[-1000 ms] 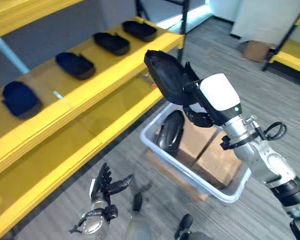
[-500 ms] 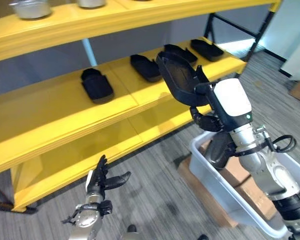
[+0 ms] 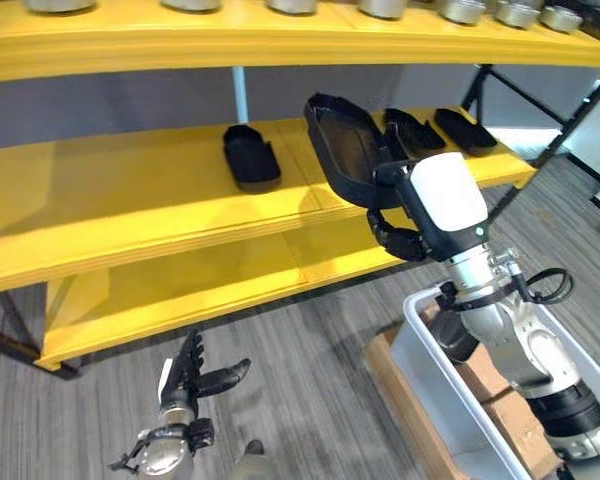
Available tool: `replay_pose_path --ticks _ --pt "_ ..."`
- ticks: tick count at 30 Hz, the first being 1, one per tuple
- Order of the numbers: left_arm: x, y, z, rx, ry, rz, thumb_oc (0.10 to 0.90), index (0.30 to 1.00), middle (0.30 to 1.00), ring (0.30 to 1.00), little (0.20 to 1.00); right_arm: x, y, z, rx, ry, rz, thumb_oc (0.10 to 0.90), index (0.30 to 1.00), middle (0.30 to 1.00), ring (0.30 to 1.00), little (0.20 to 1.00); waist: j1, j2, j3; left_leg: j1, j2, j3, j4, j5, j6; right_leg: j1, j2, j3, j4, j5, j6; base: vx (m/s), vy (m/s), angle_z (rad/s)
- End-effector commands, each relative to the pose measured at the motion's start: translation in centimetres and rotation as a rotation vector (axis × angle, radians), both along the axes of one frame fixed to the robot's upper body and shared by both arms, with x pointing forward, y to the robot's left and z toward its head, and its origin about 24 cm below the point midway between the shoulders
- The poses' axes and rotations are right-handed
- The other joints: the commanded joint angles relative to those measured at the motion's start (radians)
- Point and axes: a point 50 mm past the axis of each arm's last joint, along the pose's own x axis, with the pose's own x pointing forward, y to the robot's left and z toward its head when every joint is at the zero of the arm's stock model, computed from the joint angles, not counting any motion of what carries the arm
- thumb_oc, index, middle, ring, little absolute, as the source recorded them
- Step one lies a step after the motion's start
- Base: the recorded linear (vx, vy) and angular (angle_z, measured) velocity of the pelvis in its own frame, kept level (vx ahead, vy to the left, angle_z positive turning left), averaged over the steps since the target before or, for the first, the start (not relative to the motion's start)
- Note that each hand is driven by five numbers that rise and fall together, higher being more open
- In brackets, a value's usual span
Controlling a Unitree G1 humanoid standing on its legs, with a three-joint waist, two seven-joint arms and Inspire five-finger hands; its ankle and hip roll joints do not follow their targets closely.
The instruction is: Move parts from the plastic box to the shelf.
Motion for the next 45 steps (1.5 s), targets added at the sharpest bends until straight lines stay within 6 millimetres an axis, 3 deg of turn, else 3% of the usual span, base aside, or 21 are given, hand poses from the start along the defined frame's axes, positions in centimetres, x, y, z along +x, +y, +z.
replay_pose_path --ticks 1,3,4,6,7,10,12,13,14,20,25,27,29,30,32,33,35,37,39,43,45 --pt "2.5 -0.6 4.3 0.089 -0.235 -0.068 0.900 1.000 1.000 1.000 1.000 -0.7 0.7 6.2 -0.025 -0.295 0.055 0.400 0.300 0.300 0.300 0.300 -0.015 0.064 -0.062 0.088 -0.063 -0.060 -0.156 0.014 0.105 -0.064 0.028 0.217 0.063 0.074 0.096 0.11 0.181 0.72" --pt "3.0 -0.8 4.3 0.092 -0.235 -0.089 0.900 1.000 1.000 1.000 1.000 -0.9 0.0 5.8 -0.029 -0.279 0.037 0.400 0.300 0.300 0.300 0.300 -0.062 0.089 -0.059 0.095 -0.081 -0.125 -0.171 0.034 0.118 -0.120 0.142 0.410 0.118 0.023 0.058 0.14 0.207 0.78" --pt "3.1 -1.0 4.2 0.093 -0.228 -0.104 0.900 1.000 1.000 1.000 1.000 -1.2 -0.4 5.5 -0.029 -0.267 0.034 0.400 0.300 0.300 0.300 0.300 -0.085 0.099 -0.059 0.097 -0.089 -0.162 -0.177 0.042 0.125 -0.135 0.213 0.482 0.143 -0.033 0.036 0.13 0.243 1.09" --pt "3.1 -1.3 4.2 0.090 -0.231 -0.124 0.900 1.000 1.000 1.000 1.000 -1.4 -0.7 5.3 -0.010 -0.255 0.043 0.400 0.300 0.300 0.300 0.300 -0.111 0.116 -0.054 0.116 -0.090 -0.191 -0.198 0.053 0.131 -0.181 0.309 0.499 0.141 -0.129 0.009 0.15 0.129 1.19" --pt "3.0 -1.5 4.2 0.093 -0.225 -0.136 0.900 1.000 1.000 1.000 1.000 -1.6 -0.4 5.5 0.012 -0.255 0.078 0.400 0.300 0.300 0.300 0.300 -0.121 0.111 -0.041 0.140 -0.093 -0.189 -0.220 0.057 0.132 -0.248 0.345 0.440 0.115 -0.109 0.006 0.13 -0.008 0.80" --pt "3.1 -1.5 4.2 0.090 -0.225 -0.132 0.900 1.000 1.000 1.000 1.000 -1.6 -0.2 5.6 0.025 -0.255 0.096 0.400 0.300 0.300 0.300 0.300 -0.140 0.112 -0.029 0.160 -0.095 -0.207 -0.227 0.057 0.132 -0.290 0.375 0.418 0.080 -0.079 0.009 0.10 -0.016 0.47" --pt "3.2 -1.7 4.2 0.090 -0.228 -0.132 0.900 1.000 1.000 1.000 1.000 -1.4 0.1 5.7 0.013 -0.254 0.108 0.400 0.300 0.300 0.300 0.300 -0.156 0.104 -0.010 0.177 -0.105 -0.228 -0.220 0.053 0.130 -0.311 0.399 0.424 0.049 -0.055 0.014 0.07 -0.014 0.92" --pt "3.4 -2.1 4.2 0.078 -0.236 -0.138 0.900 1.000 1.000 1.000 1.000 -1.4 -0.1 5.7 0.004 -0.253 0.100 0.400 0.300 0.300 0.300 0.300 -0.171 0.088 -0.012 0.171 -0.125 -0.246 -0.213 0.059 0.124 -0.286 0.412 0.485 0.013 -0.042 0.011 0.09 -0.096 0.21" --pt "3.2 -2.4 3.9 0.056 -0.235 -0.132 0.900 1.000 1.000 1.000 1.000 -1.6 -0.2 5.9 0.004 -0.263 0.100 0.400 0.300 0.300 0.300 0.300 -0.171 0.084 -0.031 0.175 -0.122 -0.239 -0.219 0.053 0.118 -0.245 0.419 0.503 -0.026 -0.042 0.005 0.14 -0.123 -0.10" --pt "3.1 -2.7 3.7 0.031 -0.233 -0.127 0.900 1.000 1.000 1.000 1.000 -1.8 0.3 6.4 0.009 -0.277 0.137 0.400 0.300 0.300 0.300 0.300 -0.163 0.095 -0.065 0.194 -0.093 -0.224 -0.195 0.021 0.101 -0.193 0.421 0.472 -0.027 -0.080 -0.013 0.16 -0.102 -0.05" --pt "3.7 -3.3 3.8 0.007 -0.241 -0.146 0.900 1.000 1.000 1.000 1.000 -2.0 0.3 6.9 0.013 -0.301 0.150 0.400 0.300 0.300 0.300 0.300 -0.167 0.089 -0.058 0.164 -0.097 -0.238 -0.037 -0.019 0.065 -0.151 0.411 0.426 0.006 -0.138 -0.036 0.11 -0.098 0.32" --pt "3.9 -3.7 3.8 -0.008 -0.243 -0.155 0.900 1.000 1.000 1.000 1.000 -2.1 0.4 7.4 0.015 -0.324 0.162 0.400 0.300 0.300 0.300 0.300 -0.159 0.089 -0.032 0.091 -0.109 -0.219 0.140 0.028 0.015 -0.117 0.411 0.412 0.008 -0.160 -0.054 0.02 -0.028 0.47" --pt "3.9 -3.9 3.7 -0.018 -0.238 -0.160 0.900 1.000 1.000 1.000 1.000 -2.3 0.8 8.0 0.003 -0.354 0.177 0.400 0.300 0.300 0.300 0.300 -0.131 0.089 0.001 0.010 -0.120 -0.211 0.276 0.099 -0.018 -0.087 0.410 0.400 0.007 -0.171 -0.069 0.01 -0.021 0.49" --pt "3.9 -3.9 3.7 -0.018 -0.239 -0.160 0.900 1.000 1.000 1.000 1.000 -2.3 0.8 8.0 0.002 -0.355 0.177 0.400 0.300 0.300 0.300 0.300 -0.132 0.091 0.001 0.004 -0.119 -0.211 0.286 0.096 -0.018 -0.089 0.412 0.399 0.007 -0.171 -0.069 0.03 -0.017 0.23" --pt "3.8 -3.8 3.6 -0.025 -0.230 -0.160 0.900 1.000 1.000 1.000 1.000 -2.1 0.3 8.0 -0.016 -0.351 0.148 0.400 0.300 0.300 0.300 0.300 -0.135 0.077 0.000 -0.039 -0.022 -0.150 0.207 0.087 0.007 -0.070 0.392 0.384 -0.002 -0.181 -0.060 0.10 0.026 0.08" --pt "3.6 -3.7 3.5 -0.024 -0.222 -0.158 0.900 1.000 1.000 1.000 1.000 -2.0 0.0 8.0 -0.016 -0.350 0.134 0.400 0.300 0.300 0.300 0.300 -0.132 0.068 -0.009 -0.032 0.044 -0.129 0.084 0.075 0.013 -0.058 0.383 0.381 -0.016 -0.190 -0.050 0.20 0.079 0.32" --pt "3.4 -3.6 3.4 -0.012 -0.214 -0.166 0.900 1.000 1.000 1.000 1.000 -2.0 -0.3 8.0 -0.011 -0.347 0.117 0.400 0.300 0.300 0.300 0.300 -0.127 0.072 -0.017 -0.023 0.158 -0.125 -0.110 0.170 -0.008 -0.047 0.378 0.385 -0.016 -0.206 -0.036 0.20 0.146 0.44" --pt "3.2 -3.5 3.1 0.000 -0.195 -0.155 0.900 1.000 1.000 1.000 1.000 -1.8 -0.3 8.0 -0.014 -0.348 0.110 0.400 0.300 0.300 0.300 0.300 -0.120 0.090 -0.023 -0.041 0.212 -0.136 -0.214 0.264 -0.043 -0.031 0.373 0.403 -0.006 -0.232 -0.024 0.20 0.226 0.34" --pt "2.8 -3.2 2.7 -0.025 -0.190 -0.116 0.900 1.000 1.000 1.000 1.000 -1.8 -0.2 7.6 -0.012 -0.327 0.108 0.400 0.300 0.300 0.300 0.300 -0.111 0.114 -0.048 0.000 0.203 -0.134 -0.252 0.253 -0.059 -0.012 0.366 0.422 -0.007 -0.238 -0.014 0.21 0.271 -0.07" --pt "2.9 -3.0 3.0 -0.021 -0.200 -0.128 0.900 1.000 1.000 1.000 1.000 -1.7 -0.1 7.3 0.005 -0.317 0.096 0.400 0.300 0.300 0.300 0.300 -0.092 0.102 -0.061 0.010 0.161 -0.109 -0.229 0.225 -0.045 0.011 0.326 0.417 -0.017 -0.231 0.006 0.18 0.191 -0.49" --pt "2.9 -2.8 3.2 0.000 -0.200 -0.137 0.900 1.000 1.000 1.000 1.000 -1.5 0.2 7.3 0.038 -0.317 0.104 0.400 0.300 0.300 0.300 0.300 -0.081 0.096 -0.063 0.011 0.131 -0.092 -0.209 0.194 -0.019 0.015 0.297 0.426 -0.018 -0.221 0.022 0.14 0.189 -0.13"
